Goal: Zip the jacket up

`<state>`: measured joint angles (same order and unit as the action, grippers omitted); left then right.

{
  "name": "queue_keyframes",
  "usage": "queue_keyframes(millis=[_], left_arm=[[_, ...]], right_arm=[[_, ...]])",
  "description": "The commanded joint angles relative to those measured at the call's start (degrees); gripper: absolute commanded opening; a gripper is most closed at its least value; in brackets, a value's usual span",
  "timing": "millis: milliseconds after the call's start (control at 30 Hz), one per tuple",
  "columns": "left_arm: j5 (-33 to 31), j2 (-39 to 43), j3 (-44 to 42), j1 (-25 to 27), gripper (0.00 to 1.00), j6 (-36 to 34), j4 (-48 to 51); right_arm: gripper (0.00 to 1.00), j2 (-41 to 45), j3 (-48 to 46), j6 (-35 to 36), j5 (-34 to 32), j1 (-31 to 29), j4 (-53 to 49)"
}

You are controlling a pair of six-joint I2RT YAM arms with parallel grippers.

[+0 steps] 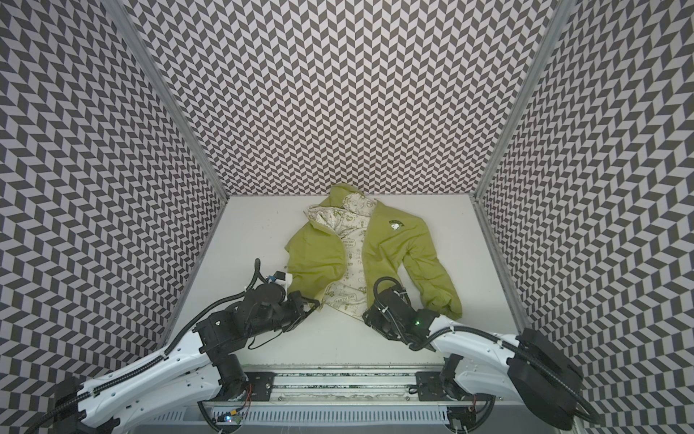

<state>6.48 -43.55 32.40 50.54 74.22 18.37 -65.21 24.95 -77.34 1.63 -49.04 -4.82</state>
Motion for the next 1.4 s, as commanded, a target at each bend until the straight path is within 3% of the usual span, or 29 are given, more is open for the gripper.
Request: queue_keyframes(millis=[0, 167, 433, 1100, 1367], left_arm=[[-1.03, 1.17, -0.54, -0.36, 0.0, 0.75, 0.7], [-1.99, 2.66, -1.09, -0.36, 0.0, 1.18, 0.63], [-1.98, 2.45, -2.07, -0.45, 0.0, 1.98, -1.77], [0.26, 1.06, -2.38, -0.37, 0.0, 2.69, -3.45], [-0.19, 2.47, -3.23, -0.36, 0.0, 3.44, -2.48]], right_arm=[[0.56, 1.44, 4.29, 3.63, -1.51, -0.27, -3.01], [0.6, 4.75, 13.82, 10.03, -0.99, -0.27, -20.89], [0.61, 18.3, 10.6, 7.22, -9.34, 0.3, -29.09], [0.59, 20.29, -2.69, 0.02, -5.58, 4.37, -14.92], [0.55, 19.8, -2.25, 0.61, -3.92, 5.5, -13.77]])
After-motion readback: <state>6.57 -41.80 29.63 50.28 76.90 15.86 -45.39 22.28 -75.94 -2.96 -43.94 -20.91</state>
